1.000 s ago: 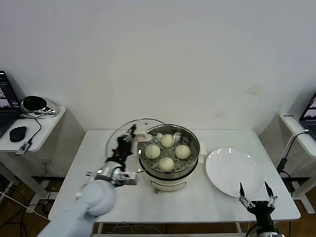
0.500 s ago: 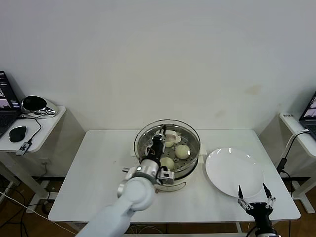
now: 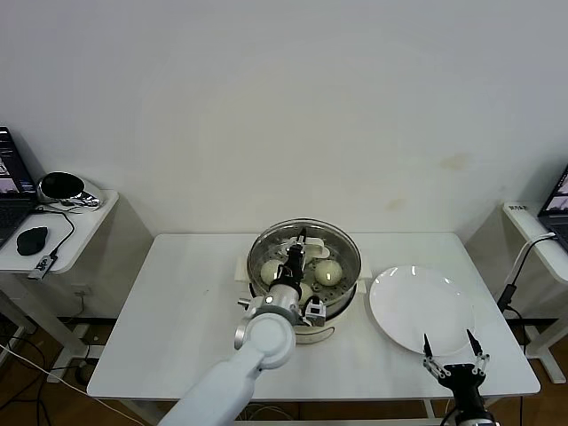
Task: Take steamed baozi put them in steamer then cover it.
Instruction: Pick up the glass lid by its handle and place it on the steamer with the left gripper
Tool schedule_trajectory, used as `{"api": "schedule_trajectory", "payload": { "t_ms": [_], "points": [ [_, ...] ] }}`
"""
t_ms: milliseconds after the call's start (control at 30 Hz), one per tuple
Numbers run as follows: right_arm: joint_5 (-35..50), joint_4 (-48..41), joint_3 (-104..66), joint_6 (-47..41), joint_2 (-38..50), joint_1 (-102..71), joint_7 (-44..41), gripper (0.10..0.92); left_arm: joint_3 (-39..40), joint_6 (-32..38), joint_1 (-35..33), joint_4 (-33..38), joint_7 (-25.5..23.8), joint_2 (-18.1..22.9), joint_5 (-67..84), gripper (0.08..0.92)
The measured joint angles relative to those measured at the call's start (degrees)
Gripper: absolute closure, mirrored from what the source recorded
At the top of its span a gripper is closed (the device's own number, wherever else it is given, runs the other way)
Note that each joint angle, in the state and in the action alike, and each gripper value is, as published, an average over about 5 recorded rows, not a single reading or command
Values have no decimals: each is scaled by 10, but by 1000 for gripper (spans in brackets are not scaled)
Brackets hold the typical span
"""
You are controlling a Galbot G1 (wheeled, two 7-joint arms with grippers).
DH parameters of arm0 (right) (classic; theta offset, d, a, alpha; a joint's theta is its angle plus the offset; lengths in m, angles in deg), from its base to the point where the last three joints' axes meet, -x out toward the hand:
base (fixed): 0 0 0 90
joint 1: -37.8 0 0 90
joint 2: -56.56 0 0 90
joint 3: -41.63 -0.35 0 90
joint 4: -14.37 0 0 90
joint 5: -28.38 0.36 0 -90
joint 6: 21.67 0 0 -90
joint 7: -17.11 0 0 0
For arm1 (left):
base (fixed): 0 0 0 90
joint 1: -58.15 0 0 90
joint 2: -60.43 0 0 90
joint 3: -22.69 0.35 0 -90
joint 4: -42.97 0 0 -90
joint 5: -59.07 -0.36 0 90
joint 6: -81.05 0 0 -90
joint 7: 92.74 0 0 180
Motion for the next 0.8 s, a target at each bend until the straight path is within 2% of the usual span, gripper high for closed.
{"api": "schedule_trajectory", "payload": {
  "t_ms": [300, 800],
  "points": [
    [-6, -7, 2, 6, 1, 0, -2, 203, -13, 8, 0, -32, 7, 8, -8, 857],
    [-16, -9, 8, 9, 0, -3, -5, 203, -28, 3, -3, -38, 9, 19, 6, 857]
  ]
}}
